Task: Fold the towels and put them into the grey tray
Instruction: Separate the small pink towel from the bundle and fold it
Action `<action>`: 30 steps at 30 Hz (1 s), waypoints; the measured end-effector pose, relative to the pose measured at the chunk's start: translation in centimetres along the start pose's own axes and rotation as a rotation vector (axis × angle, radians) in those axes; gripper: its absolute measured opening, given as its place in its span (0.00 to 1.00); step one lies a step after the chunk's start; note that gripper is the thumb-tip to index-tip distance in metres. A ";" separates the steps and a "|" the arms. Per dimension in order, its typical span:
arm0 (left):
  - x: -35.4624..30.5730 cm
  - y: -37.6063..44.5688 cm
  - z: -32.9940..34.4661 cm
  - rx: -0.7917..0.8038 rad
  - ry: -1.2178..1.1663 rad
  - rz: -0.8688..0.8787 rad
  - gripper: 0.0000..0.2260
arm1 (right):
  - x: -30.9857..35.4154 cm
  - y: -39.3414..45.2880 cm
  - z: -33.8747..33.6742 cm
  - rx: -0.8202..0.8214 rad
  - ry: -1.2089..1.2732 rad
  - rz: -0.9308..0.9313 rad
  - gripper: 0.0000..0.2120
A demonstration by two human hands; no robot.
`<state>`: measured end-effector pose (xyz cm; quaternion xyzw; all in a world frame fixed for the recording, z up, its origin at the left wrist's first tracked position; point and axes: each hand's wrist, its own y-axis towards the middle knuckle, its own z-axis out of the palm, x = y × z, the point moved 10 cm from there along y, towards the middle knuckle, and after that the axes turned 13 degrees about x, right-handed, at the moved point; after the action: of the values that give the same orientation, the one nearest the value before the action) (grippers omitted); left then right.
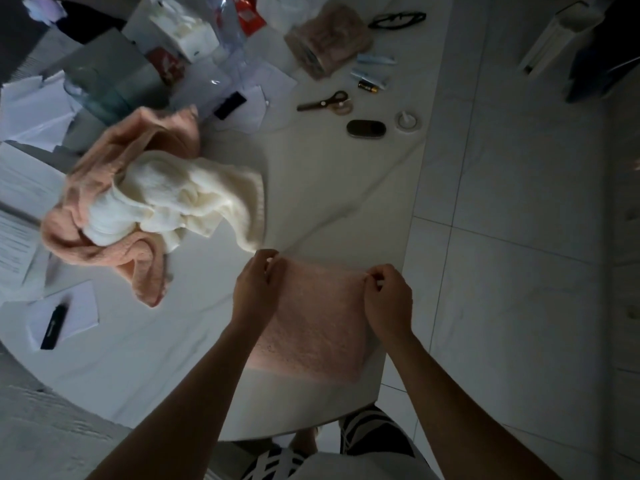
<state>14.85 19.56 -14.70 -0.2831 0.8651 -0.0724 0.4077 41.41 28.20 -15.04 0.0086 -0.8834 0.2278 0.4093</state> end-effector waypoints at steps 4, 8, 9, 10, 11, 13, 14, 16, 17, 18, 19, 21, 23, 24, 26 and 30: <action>0.4 -0.1 -0.2 -0.014 0.041 -0.024 0.05 | -0.3 -0.3 0.1 0.007 0.037 0.020 0.03; 1.1 -1.0 -1.6 -0.161 -0.077 -0.081 0.06 | 1.3 -0.5 0.7 -0.004 0.014 -0.051 0.04; 0.9 -1.0 -1.8 -0.172 -0.087 -0.078 0.06 | 1.7 -0.7 0.6 -0.017 0.014 -0.064 0.04; 0.7 -1.0 -1.8 -0.165 -0.088 -0.072 0.07 | 2.0 -0.8 0.6 -0.021 0.005 -0.071 0.04; 0.6 -1.0 -1.6 -0.145 -0.072 -0.073 0.08 | 2.2 -1.0 0.9 -0.011 -0.027 -0.062 0.05; 0.5 -1.1 -1.3 -0.115 0.000 -0.099 0.09 | 2.4 -1.5 1.4 -0.012 -0.162 -0.023 0.12; 0.3 -1.3 -1.5 -0.118 0.049 -0.094 0.09 | 3.1 -2.1 1.4 -0.044 -0.261 -0.044 0.16; -1.6 -2.1 -1.8 -0.148 0.217 0.030 0.12 | 6.0 -3.9 2.8 -0.066 -0.469 -0.249 0.23; -3.0 -2.6 -1.5 -0.146 0.296 0.145 0.14 | 7.3 -5.1 4.7 -0.007 -0.578 -0.384 0.25; -4.1 -3.4 -0.6 -0.114 0.347 0.275 0.16 | 7.8 -6.2 7.1 0.089 -0.686 -0.496 0.29; -4.8 -4.3 0.7 -0.053 0.378 0.394 0.18 | 7.6 -7.1 9.3 0.195 -0.778 -0.562 0.32; -4.4 -5.9 3.6 0.124 0.477 0.525 0.22 | 5.8 -7.2 11.5 0.339 -0.855 -0.550 0.35; -1.9 -5.8 5.8 0.291 0.620 0.467 0.26 | 3.7 -5.7 11.0 0.352 -0.879 -0.410 0.35; -0.6 -5.3 6.2 0.322 0.658 0.409 0.26 | 2.9 -5.0 10.1 0.305 -0.890 -0.334 0.34; 0.6 -3.8 6.1 0.310 0.643 0.309 0.27 | 2.2 -4.2 8.9 0.230 -0.854 -0.207 0.33; 1.2 -1.9 4.9 0.288 0.330 0.058 0.27 | 2.0 -4.1 8.8 0.224 -0.703 -0.067 0.34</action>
<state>18.72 17.87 -18.09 -0.1812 0.9085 -0.2289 0.2989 34.52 21.29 -16.91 0.1599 -0.9389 0.2928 0.0847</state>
